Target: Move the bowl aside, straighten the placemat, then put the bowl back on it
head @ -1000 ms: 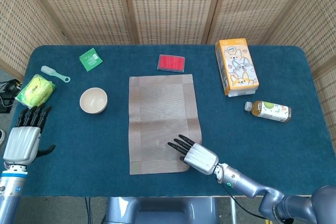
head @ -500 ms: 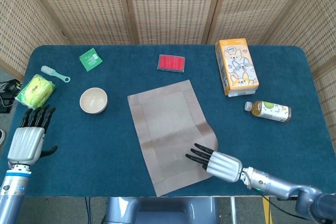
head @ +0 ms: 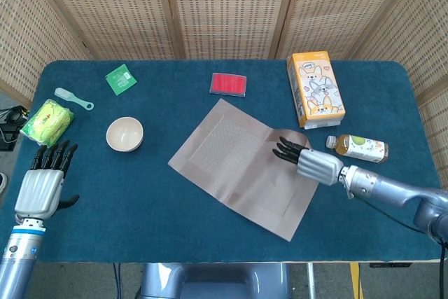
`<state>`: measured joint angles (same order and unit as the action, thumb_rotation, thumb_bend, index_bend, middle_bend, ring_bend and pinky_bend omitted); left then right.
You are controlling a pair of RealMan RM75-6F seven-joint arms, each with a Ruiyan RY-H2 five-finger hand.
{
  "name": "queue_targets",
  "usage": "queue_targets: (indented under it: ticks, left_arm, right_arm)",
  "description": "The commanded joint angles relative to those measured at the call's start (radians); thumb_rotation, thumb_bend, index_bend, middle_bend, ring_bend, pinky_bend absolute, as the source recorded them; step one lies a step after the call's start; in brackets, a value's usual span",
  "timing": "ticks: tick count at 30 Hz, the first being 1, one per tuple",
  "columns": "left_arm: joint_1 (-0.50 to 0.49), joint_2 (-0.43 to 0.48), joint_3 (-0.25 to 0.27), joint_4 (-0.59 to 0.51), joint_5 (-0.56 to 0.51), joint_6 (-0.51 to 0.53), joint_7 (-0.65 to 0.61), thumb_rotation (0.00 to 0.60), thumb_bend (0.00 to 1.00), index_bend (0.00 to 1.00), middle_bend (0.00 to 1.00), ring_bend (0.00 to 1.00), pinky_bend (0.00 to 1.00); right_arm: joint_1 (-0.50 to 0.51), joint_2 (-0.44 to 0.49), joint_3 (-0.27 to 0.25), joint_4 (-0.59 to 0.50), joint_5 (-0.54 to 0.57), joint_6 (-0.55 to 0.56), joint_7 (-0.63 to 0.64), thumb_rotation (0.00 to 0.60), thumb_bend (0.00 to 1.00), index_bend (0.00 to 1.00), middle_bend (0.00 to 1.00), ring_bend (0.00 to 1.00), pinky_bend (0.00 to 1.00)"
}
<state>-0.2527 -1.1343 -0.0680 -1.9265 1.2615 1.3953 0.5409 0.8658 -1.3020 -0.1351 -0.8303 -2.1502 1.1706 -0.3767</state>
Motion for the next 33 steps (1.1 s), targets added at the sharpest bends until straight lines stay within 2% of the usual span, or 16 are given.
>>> queue_targets:
  ticks: [1,2,4,5,6,8,9,12,14,17,21,23,26,28,33]
  left_arm:
    - [-0.002,-0.001,-0.005,0.003,-0.012,-0.003,0.002,0.6,0.0,0.0,0.0,0.0,0.0]
    - [-0.003,-0.001,-0.005,0.003,-0.015,-0.005,0.003,0.6,0.0,0.0,0.0,0.0,0.0]
    - [-0.005,-0.001,-0.007,0.002,-0.019,-0.008,0.003,0.6,0.0,0.0,0.0,0.0,0.0]
    - [-0.006,-0.001,-0.007,0.002,-0.021,-0.009,0.003,0.6,0.0,0.0,0.0,0.0,0.0]
    - [-0.007,-0.001,-0.007,0.002,-0.022,-0.011,0.003,0.6,0.0,0.0,0.0,0.0,0.0]
    - [-0.008,-0.002,-0.007,0.004,-0.023,-0.014,0.003,0.6,0.0,0.0,0.0,0.0,0.0]
    - [-0.01,-0.002,-0.006,0.004,-0.025,-0.017,0.003,0.6,0.0,0.0,0.0,0.0,0.0]
    - [-0.012,-0.002,-0.006,0.005,-0.027,-0.023,0.002,0.6,0.0,0.0,0.0,0.0,0.0]
    - [-0.013,-0.002,-0.004,0.007,-0.021,-0.024,-0.003,0.6,0.0,0.0,0.0,0.0,0.0]
    - [-0.017,-0.003,-0.001,0.016,0.003,-0.028,-0.021,0.6,0.0,0.0,0.0,0.0,0.0]
    - [-0.033,-0.013,0.007,0.051,0.068,-0.05,-0.07,0.6,0.0,0.0,0.0,0.0,0.0]
    - [-0.06,-0.034,0.01,0.111,0.133,-0.081,-0.141,0.6,0.0,0.0,0.0,0.0,0.0]
    - [-0.093,-0.063,0.01,0.183,0.195,-0.115,-0.23,0.6,0.0,0.0,0.0,0.0,0.0]
    - [-0.146,-0.1,0.009,0.255,0.251,-0.172,-0.314,0.6,0.0,0.0,0.0,0.0,0.0]
    - [-0.243,-0.192,0.015,0.424,0.35,-0.254,-0.442,0.6,0.0,0.0,0.0,0.0,0.0]
  right_arm:
    - [0.059,-0.061,0.04,0.147,0.033,-0.05,-0.02,0.6,0.62,0.69,0.0,0.0,0.0]
    - [0.061,-0.071,0.043,0.171,0.043,-0.055,-0.018,0.6,0.59,0.68,0.0,0.0,0.0]
    - [0.06,-0.084,0.045,0.2,0.059,-0.059,-0.01,0.6,0.48,0.59,0.0,0.0,0.0]
    - [0.058,-0.089,0.045,0.215,0.068,-0.059,-0.006,0.6,0.36,0.47,0.0,0.0,0.0]
    - [0.052,-0.095,0.047,0.23,0.082,-0.053,-0.002,0.6,0.22,0.3,0.0,0.0,0.0]
    - [0.027,-0.1,0.061,0.24,0.118,-0.02,0.009,0.6,0.05,0.07,0.0,0.0,0.0]
    - [0.01,-0.099,0.071,0.237,0.137,0.004,0.01,0.6,0.01,0.01,0.0,0.0,0.0]
    - [-0.052,-0.084,0.117,0.19,0.218,0.07,0.003,0.6,0.0,0.0,0.0,0.0,0.0]
    - [-0.116,-0.059,0.164,0.102,0.3,0.13,0.008,0.6,0.0,0.0,0.0,0.0,0.0]
    - [-0.221,-0.009,0.224,-0.091,0.428,0.205,0.033,0.6,0.0,0.0,0.0,0.0,0.0]
    - [-0.331,0.053,0.259,-0.327,0.552,0.262,0.065,0.6,0.0,0.0,0.0,0.0,0.0]
    - [-0.409,0.094,0.257,-0.495,0.626,0.289,0.086,0.6,0.0,0.0,0.0,0.0,0.0]
    - [-0.466,0.128,0.242,-0.637,0.68,0.29,0.089,0.6,0.0,0.0,0.0,0.0,0.0]
    - [-0.52,0.148,0.207,-0.743,0.71,0.291,0.112,0.6,0.0,0.0,0.0,0.0,0.0]
    - [-0.603,0.121,0.153,-0.826,0.71,0.329,0.124,0.6,0.0,0.0,0.0,0.0,0.0]
